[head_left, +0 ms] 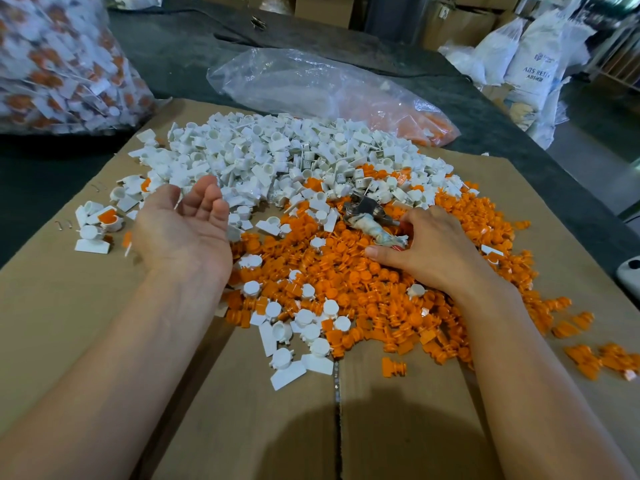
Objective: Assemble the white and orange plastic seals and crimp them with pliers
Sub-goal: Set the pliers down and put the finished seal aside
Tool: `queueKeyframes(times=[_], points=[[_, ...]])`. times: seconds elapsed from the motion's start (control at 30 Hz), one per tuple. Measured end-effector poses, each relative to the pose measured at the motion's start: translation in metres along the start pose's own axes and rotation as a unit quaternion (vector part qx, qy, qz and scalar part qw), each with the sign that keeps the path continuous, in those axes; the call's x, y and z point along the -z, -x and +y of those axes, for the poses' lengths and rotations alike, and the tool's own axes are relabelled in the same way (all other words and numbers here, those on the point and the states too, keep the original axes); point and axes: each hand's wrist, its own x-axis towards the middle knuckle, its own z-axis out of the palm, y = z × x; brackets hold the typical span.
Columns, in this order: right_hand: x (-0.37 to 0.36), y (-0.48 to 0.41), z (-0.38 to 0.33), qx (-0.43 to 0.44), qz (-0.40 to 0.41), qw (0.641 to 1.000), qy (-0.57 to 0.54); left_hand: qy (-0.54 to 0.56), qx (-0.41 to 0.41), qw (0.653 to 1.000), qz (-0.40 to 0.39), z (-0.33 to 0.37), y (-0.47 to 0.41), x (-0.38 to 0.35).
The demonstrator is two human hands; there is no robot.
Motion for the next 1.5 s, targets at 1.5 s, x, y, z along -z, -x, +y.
queueKeyframes(times=[1.5], points=[[-0.005,0.016,-0.046,0.229,-0.012,0.969,-0.092,-0.662,-0.315,0.65,-0.2,-0.024,0.0,0.003]])
